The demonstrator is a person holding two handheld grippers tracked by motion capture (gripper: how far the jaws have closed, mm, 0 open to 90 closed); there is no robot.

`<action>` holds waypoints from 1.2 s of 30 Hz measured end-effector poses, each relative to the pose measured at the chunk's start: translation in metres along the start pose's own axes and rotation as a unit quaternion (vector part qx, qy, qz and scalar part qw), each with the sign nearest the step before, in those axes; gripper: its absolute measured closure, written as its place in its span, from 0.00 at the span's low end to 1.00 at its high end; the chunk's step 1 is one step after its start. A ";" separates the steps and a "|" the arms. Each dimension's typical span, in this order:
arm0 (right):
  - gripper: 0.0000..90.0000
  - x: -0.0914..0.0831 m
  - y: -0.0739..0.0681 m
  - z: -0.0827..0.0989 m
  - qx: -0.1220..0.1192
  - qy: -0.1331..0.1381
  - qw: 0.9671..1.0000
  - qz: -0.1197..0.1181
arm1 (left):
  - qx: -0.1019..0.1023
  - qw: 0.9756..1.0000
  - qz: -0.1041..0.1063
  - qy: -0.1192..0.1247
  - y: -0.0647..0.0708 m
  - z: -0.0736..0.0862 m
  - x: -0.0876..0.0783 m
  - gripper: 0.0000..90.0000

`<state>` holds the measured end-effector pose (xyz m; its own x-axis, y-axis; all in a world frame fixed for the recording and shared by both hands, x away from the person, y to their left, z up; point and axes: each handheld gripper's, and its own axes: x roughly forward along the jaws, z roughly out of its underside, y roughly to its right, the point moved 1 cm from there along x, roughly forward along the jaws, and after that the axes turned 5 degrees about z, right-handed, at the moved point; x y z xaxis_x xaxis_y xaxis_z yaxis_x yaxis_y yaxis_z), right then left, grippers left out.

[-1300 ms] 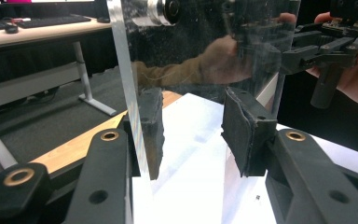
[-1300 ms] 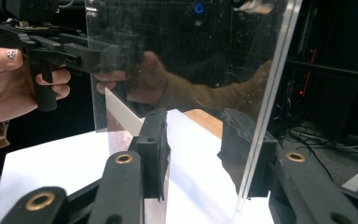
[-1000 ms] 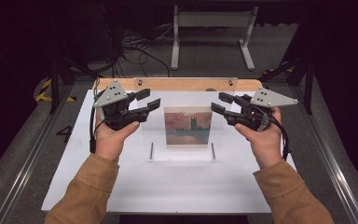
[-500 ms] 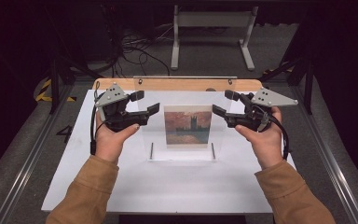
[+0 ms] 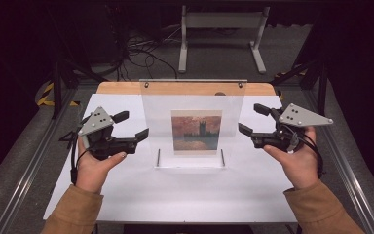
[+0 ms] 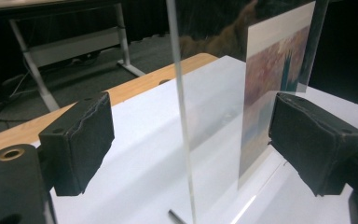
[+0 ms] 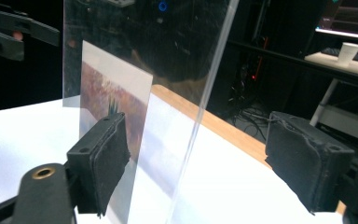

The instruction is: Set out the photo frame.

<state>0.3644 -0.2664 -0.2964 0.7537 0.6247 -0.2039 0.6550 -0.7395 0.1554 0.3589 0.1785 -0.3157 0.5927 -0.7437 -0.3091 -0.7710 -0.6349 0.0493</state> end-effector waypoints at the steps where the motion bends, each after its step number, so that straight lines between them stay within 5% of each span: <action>1: 0.23 -0.005 0.000 0.002 0.004 -0.002 1.000 0.002 | -0.001 1.000 0.000 -0.001 0.000 0.002 -0.004 0.16; 8: 0.21 -0.030 0.003 0.014 -0.001 -0.017 1.000 0.015 | 0.006 1.000 0.002 -0.019 0.001 0.022 -0.019 0.17; 17: 0.15 -0.053 0.004 0.045 0.025 -0.024 0.999 0.034 | -0.002 1.000 -0.002 -0.012 -0.005 0.052 -0.031 0.16; 24: 0.14 -0.060 0.006 0.075 0.053 -0.024 0.997 0.044 | -0.017 1.000 -0.001 0.014 -0.011 0.082 -0.035 0.14; 36: 0.14 -0.065 0.002 0.124 0.081 -0.029 0.995 0.053 | -0.026 0.999 -0.027 0.002 -0.016 0.126 -0.034 0.14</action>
<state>0.3100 -0.3394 -0.4029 0.8105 0.5293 -0.2508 0.5515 -0.8339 0.0224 0.3215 0.2397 -0.4260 0.6337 -0.7091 -0.3091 -0.7252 -0.6837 0.0816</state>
